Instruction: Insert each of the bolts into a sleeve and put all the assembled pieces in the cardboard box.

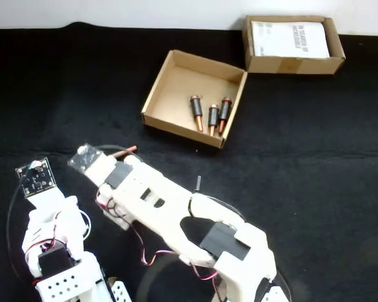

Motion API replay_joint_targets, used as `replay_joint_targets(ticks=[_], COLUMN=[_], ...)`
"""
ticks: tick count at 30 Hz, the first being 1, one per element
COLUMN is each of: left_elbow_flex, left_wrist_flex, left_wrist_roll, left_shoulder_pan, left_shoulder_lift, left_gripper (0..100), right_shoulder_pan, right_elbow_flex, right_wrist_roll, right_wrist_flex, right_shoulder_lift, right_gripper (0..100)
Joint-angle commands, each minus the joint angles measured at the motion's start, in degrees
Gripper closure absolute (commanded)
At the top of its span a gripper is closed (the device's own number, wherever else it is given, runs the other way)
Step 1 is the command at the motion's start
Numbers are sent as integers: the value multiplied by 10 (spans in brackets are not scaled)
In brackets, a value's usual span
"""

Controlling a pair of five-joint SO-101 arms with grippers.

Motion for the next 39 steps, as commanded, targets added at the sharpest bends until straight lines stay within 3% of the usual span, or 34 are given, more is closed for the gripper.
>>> replay_joint_targets(ticks=[1,10,15,25,39], left_elbow_flex=[11,11,11,11,11], left_wrist_flex=[-2,-2,-2,-2,-2], left_wrist_roll=[-4,-4,-4,-4,-4], left_shoulder_pan=[-5,-5,-5,-5,-5], left_shoulder_lift=[-4,-4,-4,-4,-3], left_gripper=[991,991,991,991,991], right_shoulder_pan=[-1,1,13,59,104], right_elbow_flex=[-2,-1,0,-6,-176], right_wrist_roll=[3,0,0,0,-1], right_wrist_flex=[9,5,-23,-27,153], right_shoulder_lift=[-1,0,0,-6,-136], right_gripper=[829,831,993,992,992])
